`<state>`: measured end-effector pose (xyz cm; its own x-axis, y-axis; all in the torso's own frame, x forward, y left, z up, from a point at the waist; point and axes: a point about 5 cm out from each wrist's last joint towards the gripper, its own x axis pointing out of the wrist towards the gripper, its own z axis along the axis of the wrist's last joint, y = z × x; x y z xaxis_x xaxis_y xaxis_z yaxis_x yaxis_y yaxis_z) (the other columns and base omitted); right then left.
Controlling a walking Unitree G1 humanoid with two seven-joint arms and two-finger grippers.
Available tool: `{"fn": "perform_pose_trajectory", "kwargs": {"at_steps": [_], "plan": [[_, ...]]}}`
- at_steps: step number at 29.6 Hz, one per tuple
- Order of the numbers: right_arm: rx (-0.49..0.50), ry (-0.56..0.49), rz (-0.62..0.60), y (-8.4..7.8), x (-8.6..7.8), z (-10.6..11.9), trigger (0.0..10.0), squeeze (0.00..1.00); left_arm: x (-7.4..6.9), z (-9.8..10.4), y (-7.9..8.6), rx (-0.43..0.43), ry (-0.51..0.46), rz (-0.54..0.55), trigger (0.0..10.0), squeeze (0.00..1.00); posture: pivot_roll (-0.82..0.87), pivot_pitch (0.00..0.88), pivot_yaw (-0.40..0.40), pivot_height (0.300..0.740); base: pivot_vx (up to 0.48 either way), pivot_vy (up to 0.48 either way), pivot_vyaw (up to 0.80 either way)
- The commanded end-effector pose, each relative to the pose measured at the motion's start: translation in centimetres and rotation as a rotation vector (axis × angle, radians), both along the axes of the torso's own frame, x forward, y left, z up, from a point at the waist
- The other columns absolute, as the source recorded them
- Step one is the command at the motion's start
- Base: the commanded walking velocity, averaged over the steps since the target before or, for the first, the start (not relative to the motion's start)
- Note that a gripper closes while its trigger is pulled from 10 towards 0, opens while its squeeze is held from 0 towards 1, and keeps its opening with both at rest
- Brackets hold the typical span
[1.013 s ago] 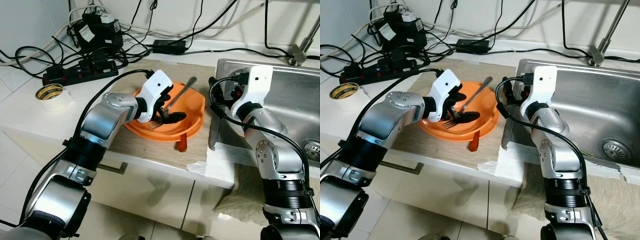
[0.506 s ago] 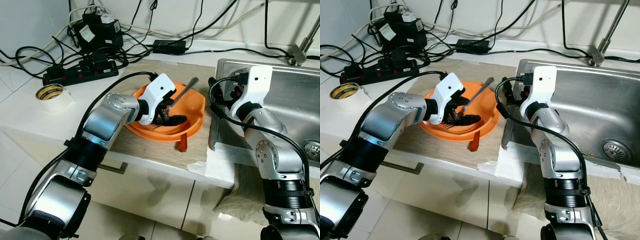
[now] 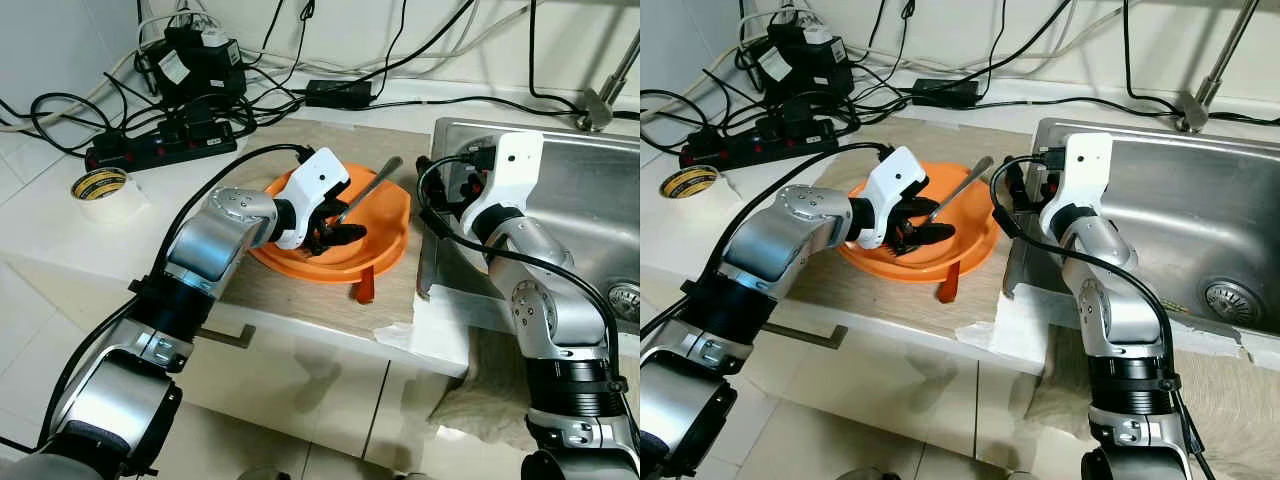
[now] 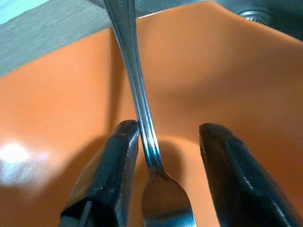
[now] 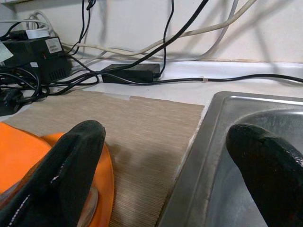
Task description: Kitchen organization
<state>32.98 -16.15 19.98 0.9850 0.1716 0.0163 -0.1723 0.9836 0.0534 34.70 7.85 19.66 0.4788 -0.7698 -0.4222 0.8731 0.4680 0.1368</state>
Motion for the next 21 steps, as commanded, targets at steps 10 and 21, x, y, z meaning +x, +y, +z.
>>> {"fn": "perform_pose_trajectory", "kwargs": {"at_steps": [10, 21], "plan": [[-0.009, -0.028, 0.006, 0.08, -0.10, 0.93, 10.0, 0.00, 0.33, 0.74, 0.23, 0.006, -0.036, -0.013, 0.0, 0.00, -0.06, 0.000, 0.084, 0.740, 0.000, 0.000, 0.00], [-0.012, -0.029, 0.001, -0.07, -0.06, 0.99, 10.0, 0.00, 0.54, 1.16, 0.25, 0.000, -0.058, -0.018, 0.0, 0.00, -0.06, 0.000, 0.084, 0.740, 0.000, 0.000, 0.00]]}}
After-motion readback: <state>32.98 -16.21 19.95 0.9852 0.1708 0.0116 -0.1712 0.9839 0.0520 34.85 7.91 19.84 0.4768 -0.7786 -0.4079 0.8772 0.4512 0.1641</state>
